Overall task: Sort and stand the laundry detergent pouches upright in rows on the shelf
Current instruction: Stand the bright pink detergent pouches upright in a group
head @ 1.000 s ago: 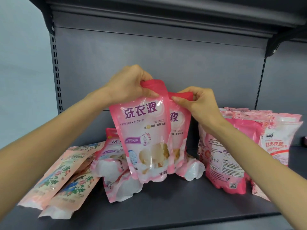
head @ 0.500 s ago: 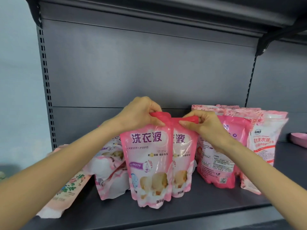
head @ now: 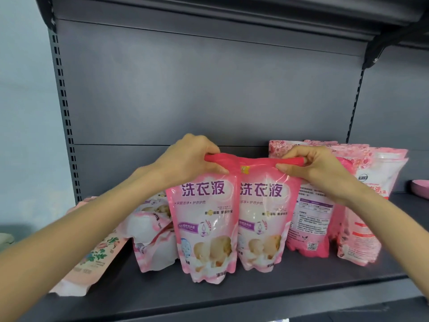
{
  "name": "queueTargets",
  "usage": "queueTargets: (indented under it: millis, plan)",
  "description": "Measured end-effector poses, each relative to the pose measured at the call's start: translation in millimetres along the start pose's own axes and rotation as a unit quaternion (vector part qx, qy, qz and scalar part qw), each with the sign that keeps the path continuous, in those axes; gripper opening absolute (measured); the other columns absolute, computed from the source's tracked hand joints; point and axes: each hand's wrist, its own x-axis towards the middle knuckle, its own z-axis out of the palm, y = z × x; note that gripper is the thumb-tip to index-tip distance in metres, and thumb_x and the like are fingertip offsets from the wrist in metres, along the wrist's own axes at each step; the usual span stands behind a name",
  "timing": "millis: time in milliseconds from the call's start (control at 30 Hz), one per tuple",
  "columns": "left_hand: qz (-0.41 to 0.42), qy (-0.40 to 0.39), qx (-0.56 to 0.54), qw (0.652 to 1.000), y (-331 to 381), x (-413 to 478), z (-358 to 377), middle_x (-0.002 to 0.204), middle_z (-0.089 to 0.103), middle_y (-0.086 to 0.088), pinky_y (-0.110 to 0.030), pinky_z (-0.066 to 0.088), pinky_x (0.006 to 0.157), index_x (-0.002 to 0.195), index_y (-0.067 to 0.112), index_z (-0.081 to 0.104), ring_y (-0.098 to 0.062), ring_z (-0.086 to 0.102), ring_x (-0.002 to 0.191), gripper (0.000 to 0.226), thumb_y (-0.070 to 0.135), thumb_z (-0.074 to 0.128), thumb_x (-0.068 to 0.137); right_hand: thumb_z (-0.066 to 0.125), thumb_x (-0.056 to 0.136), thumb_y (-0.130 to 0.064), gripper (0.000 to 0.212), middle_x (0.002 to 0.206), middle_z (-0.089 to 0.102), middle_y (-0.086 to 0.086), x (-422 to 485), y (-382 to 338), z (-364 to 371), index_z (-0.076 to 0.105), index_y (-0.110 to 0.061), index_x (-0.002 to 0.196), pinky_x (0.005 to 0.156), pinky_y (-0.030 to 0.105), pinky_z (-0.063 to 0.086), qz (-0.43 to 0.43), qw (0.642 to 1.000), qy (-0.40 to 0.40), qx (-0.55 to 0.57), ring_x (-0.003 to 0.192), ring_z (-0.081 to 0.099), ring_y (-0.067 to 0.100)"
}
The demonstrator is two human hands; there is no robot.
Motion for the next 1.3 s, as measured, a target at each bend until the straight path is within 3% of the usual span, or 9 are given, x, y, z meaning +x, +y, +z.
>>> queueTargets:
  millis: [67, 167, 300, 433, 500, 633, 767, 933, 1300]
  plan:
    - [-0.018, -0.024, 0.017, 0.999, 1.0, 1.7, -5.2, 0.050, 0.039, 0.001, -0.026, 0.029, 0.050, 0.058, 0.007, 0.051, -0.012, 0.030, 0.048, 0.047, 0.047, 0.071, 0.073, 0.069, 0.076, -0.006, 0.004, 0.065, 0.069, -0.005, 0.2, -4.1, -5.9, 0.069, -0.009, 0.079, 0.053, 0.012, 0.047, -0.007, 0.999, -0.023, -0.040, 0.055, 0.061, 0.003]
    - [-0.025, -0.084, -0.031, 0.996, 1.2, 1.6, -14.2, 0.057, 0.057, -0.002, -0.020, 0.037, 0.053, 0.074, 0.006, 0.064, -0.007, 0.042, 0.049, 0.034, 0.038, 0.071, 0.077, 0.068, 0.078, -0.005, 0.004, 0.061, 0.066, -0.009, 1.9, -9.8, -9.2, 0.070, -0.007, 0.082, 0.050, 0.008, 0.041, -0.013, 0.995, -0.044, -0.088, 0.050, 0.056, -0.002]
    - [-0.047, -0.113, -0.121, 0.985, -2.7, -6.0, -24.1, 0.079, 0.074, 0.006, -0.020, 0.053, 0.071, 0.087, 0.019, 0.072, -0.005, 0.068, 0.070, 0.014, 0.030, 0.072, 0.077, 0.069, 0.078, -0.005, 0.009, 0.073, 0.072, -0.002, 6.1, -15.1, -11.3, 0.070, -0.006, 0.087, 0.055, 0.011, 0.048, -0.020, 0.987, -0.058, -0.145, 0.059, 0.063, 0.003]
    - [-0.059, -0.085, -0.160, 0.982, -2.0, -11.8, -22.9, 0.076, 0.074, 0.005, -0.015, 0.052, 0.066, 0.084, 0.018, 0.073, -0.002, 0.067, 0.065, 0.015, 0.029, 0.072, 0.075, 0.074, 0.076, -0.024, 0.013, 0.081, 0.073, -0.010, 11.0, -21.2, -5.4, 0.072, -0.020, 0.088, 0.073, 0.017, 0.052, -0.041, 0.969, -0.064, -0.236, 0.073, 0.066, 0.000]
    - [-0.070, -0.050, -0.159, 0.984, 1.0, -11.8, -17.4, 0.074, 0.074, 0.004, -0.017, 0.051, 0.067, 0.080, 0.018, 0.074, 0.000, 0.065, 0.063, 0.013, 0.029, 0.074, 0.073, 0.073, 0.078, -0.026, 0.012, 0.078, 0.071, -0.013, 12.5, -24.6, 3.4, 0.073, -0.020, 0.087, 0.068, 0.014, 0.049, -0.059, 0.955, -0.068, -0.282, 0.071, 0.063, -0.004]
    - [-0.080, -0.002, -0.145, 0.986, 10.9, -9.2, -6.2, 0.073, 0.072, 0.002, -0.013, 0.046, 0.063, 0.078, 0.015, 0.074, 0.007, 0.059, 0.058, 0.016, 0.029, 0.076, 0.073, 0.073, 0.079, -0.024, 0.006, 0.069, 0.068, -0.008, 14.5, -26.4, 4.7, 0.073, -0.019, 0.077, 0.068, 0.027, 0.052, -0.078, 0.936, -0.037, -0.342, 0.069, 0.063, 0.004]
    - [-0.068, 0.016, -0.138, 0.988, 18.1, -5.7, 0.4, 0.072, 0.069, 0.011, -0.011, 0.045, 0.064, 0.080, 0.017, 0.074, 0.012, 0.057, 0.057, 0.014, 0.028, 0.077, 0.072, 0.074, 0.078, -0.021, 0.006, 0.064, 0.066, -0.010, 11.0, -24.7, -9.6, 0.073, -0.015, 0.077, 0.053, 0.011, 0.044, -0.067, 0.932, -0.036, -0.354, 0.054, 0.055, -0.003]
    - [-0.059, 0.035, -0.157, 0.985, 24.0, -3.8, 7.3, 0.069, 0.068, 0.014, -0.003, 0.044, 0.058, 0.081, 0.017, 0.074, 0.010, 0.060, 0.057, 0.007, 0.021, 0.075, 0.076, 0.073, 0.078, -0.020, 0.008, 0.061, 0.062, -0.010, 6.8, -20.4, -23.6, 0.070, -0.019, 0.071, 0.054, 0.013, 0.042, -0.049, 0.931, -0.022, -0.361, 0.050, 0.051, -0.001]
    - [-0.058, -0.045, -0.179, 0.981, 20.6, -8.7, -3.6, 0.083, 0.074, 0.007, -0.023, 0.054, 0.076, 0.090, 0.018, 0.074, 0.001, 0.067, 0.073, 0.010, 0.018, 0.069, 0.081, 0.072, 0.080, -0.023, 0.003, 0.060, 0.063, -0.018, 6.9, -29.4, -21.3, 0.072, -0.020, 0.078, 0.053, 0.003, 0.040, -0.025, 0.938, -0.074, -0.338, 0.054, 0.055, -0.010]
